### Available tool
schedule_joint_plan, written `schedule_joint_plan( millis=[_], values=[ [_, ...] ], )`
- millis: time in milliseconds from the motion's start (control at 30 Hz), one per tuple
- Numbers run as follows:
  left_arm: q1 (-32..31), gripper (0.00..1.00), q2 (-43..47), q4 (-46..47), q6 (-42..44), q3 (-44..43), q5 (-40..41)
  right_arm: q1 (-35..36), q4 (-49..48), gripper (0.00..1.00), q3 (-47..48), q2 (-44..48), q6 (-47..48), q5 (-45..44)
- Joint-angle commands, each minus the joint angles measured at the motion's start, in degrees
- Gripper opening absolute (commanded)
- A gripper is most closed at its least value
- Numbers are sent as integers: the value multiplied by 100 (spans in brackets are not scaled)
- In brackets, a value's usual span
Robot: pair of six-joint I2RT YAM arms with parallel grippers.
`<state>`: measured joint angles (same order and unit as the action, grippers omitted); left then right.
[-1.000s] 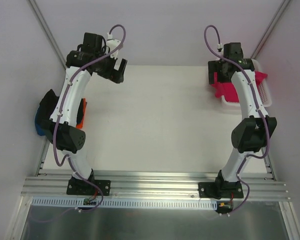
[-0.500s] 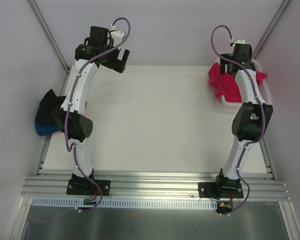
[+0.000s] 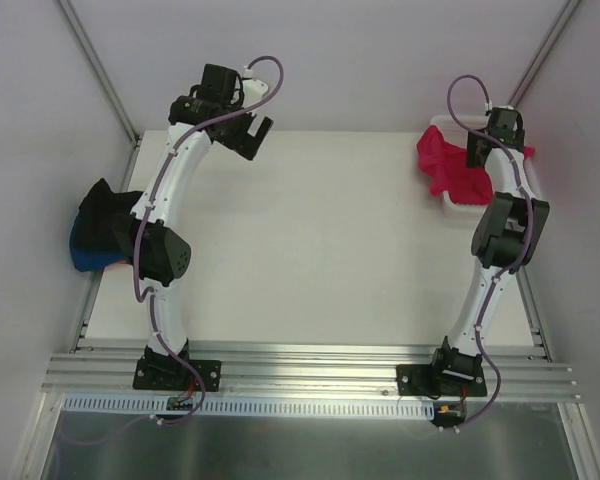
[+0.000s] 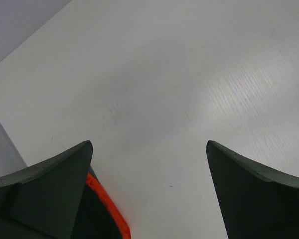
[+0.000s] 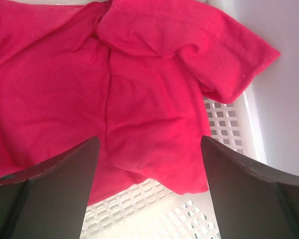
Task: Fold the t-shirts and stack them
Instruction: Grab crumpled tshirt from bin with the right arm
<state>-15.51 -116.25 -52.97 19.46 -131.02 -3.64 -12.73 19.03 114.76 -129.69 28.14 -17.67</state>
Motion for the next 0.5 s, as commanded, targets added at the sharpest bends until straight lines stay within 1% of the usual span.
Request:
schedule_joint_plan(
  millis=[0, 133, 167, 300, 367, 433, 467],
  values=[
    [-312, 99, 234, 50, 224, 6, 311, -54, -127, 86, 178, -48, -54, 9],
    [-549, 99, 190, 50, 242, -73, 329, -150, 110, 83, 38, -179, -142, 325],
    [-619, 99, 173, 59, 242, -90, 337, -168, 223, 79, -15, -223, -151, 500],
    [-734, 99, 155, 59, 233, -117, 338, -238, 522, 74, -234, -267, -239, 1045],
    [-769, 99, 155, 59, 225, -117, 487, -239, 602, 69, -392, -241, -274, 1273],
    [-787, 99, 164, 59, 207, -125, 513, -239, 637, 59, -419, -215, -248, 1406],
    [-796, 99, 164, 59, 198, -117, 513, -239, 655, 42, -419, -215, -230, 1555]
  ],
)
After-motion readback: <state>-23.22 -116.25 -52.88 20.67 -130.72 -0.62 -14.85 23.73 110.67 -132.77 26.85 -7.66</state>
